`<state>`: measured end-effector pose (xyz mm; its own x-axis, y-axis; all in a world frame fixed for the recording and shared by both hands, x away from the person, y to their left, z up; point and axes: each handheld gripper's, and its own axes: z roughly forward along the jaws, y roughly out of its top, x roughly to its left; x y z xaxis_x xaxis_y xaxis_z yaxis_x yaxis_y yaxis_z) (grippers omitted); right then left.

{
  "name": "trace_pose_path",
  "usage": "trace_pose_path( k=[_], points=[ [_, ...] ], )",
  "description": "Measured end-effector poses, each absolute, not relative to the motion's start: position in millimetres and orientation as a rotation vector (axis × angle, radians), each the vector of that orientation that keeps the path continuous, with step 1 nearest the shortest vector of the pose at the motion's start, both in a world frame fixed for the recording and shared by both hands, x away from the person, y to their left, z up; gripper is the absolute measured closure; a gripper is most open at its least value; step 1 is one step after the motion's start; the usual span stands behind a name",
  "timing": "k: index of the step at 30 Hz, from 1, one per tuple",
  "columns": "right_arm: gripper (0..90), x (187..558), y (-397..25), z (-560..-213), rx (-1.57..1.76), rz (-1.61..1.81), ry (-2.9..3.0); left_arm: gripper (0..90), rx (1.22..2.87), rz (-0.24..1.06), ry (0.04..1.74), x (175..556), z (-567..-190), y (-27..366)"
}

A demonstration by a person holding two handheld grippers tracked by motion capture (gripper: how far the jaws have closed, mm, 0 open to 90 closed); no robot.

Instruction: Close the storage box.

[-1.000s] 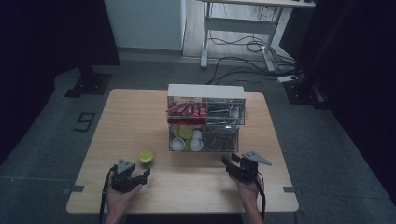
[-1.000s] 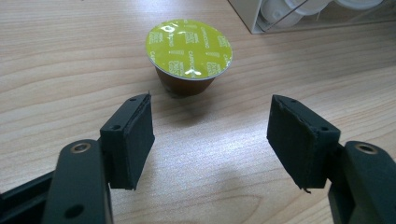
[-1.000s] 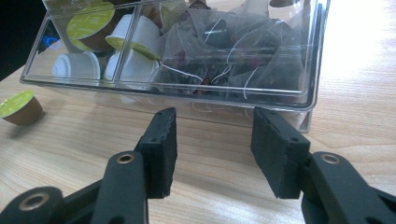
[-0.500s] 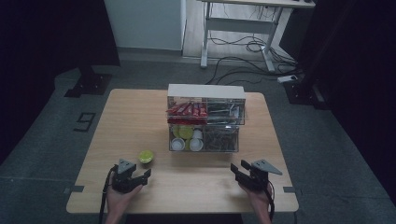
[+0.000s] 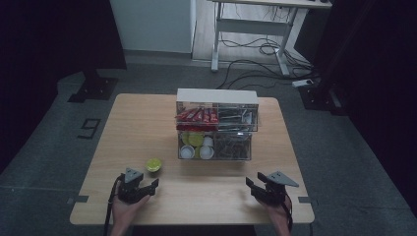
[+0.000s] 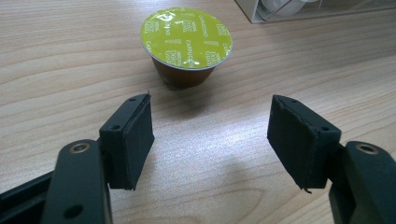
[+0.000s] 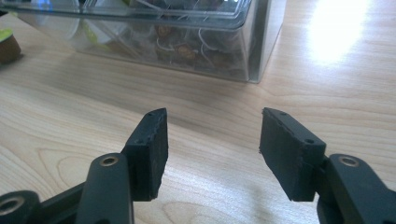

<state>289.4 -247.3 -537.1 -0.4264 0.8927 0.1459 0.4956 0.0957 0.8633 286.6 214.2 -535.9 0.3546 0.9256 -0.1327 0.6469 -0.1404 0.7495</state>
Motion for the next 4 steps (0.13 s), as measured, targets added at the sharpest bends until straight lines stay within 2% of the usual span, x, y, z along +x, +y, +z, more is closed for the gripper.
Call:
trace_pose_path(
  k=[4],
  points=[
    [40.7, 291.2, -246.6, -539.2, 1.362, 1.261, 1.972, 31.4, 1.873, 0.472, 1.373, 286.7, -535.2, 214.6]
  ],
)
